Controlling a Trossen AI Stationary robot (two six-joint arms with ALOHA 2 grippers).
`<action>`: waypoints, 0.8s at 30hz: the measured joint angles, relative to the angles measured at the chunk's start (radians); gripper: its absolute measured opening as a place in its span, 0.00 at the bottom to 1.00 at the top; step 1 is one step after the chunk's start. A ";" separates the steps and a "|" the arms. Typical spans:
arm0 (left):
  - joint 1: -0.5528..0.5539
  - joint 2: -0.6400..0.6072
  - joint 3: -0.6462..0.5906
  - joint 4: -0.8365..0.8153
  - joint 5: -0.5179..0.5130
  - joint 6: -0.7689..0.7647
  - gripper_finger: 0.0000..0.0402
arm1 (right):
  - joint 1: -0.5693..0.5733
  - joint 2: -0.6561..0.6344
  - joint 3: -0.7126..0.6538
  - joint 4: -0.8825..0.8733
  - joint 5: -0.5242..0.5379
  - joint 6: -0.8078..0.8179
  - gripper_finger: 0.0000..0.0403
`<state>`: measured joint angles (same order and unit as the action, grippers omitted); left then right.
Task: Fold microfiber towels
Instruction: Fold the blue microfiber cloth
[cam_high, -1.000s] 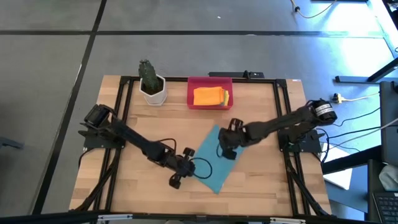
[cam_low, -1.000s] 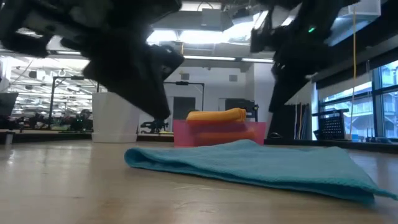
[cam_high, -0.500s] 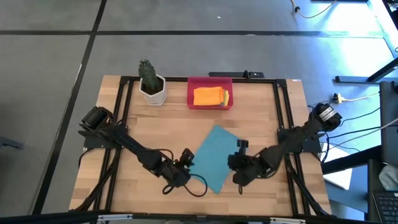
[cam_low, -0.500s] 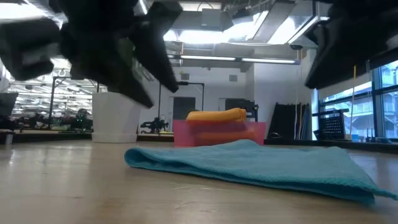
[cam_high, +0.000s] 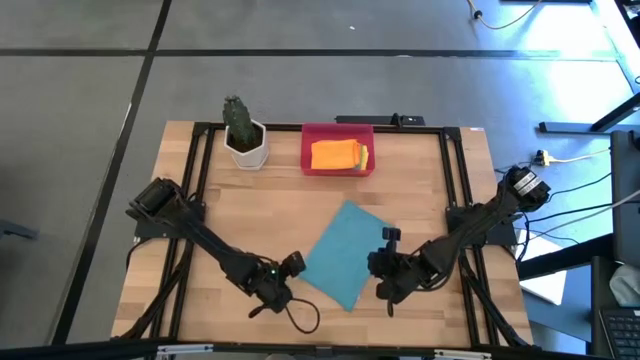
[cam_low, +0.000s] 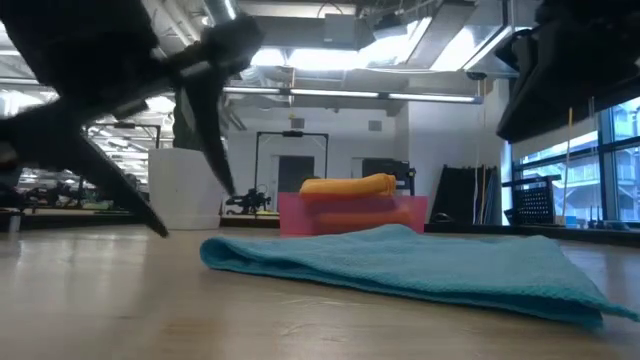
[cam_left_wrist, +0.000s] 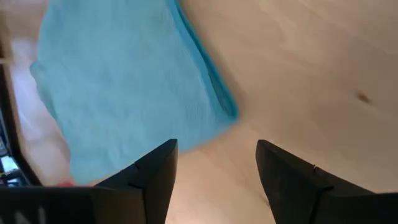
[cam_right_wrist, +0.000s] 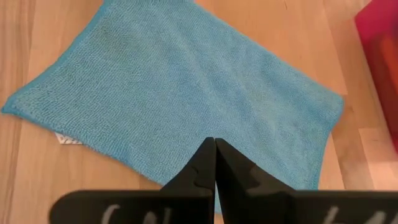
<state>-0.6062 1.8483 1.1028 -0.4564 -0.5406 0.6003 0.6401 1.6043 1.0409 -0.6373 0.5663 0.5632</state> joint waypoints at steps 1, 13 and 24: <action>0.003 0.013 0.002 0.014 0.000 0.008 0.52 | -0.001 0.000 0.000 0.002 0.000 0.000 0.01; 0.049 0.075 0.001 0.126 0.020 0.173 0.52 | -0.002 -0.001 0.000 0.008 -0.007 0.004 0.01; 0.042 0.093 0.001 0.193 0.028 0.251 0.51 | -0.002 -0.001 0.000 0.013 -0.011 0.009 0.01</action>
<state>-0.5640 1.9416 1.1041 -0.2632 -0.5123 0.8511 0.6384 1.6035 1.0409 -0.6247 0.5556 0.5724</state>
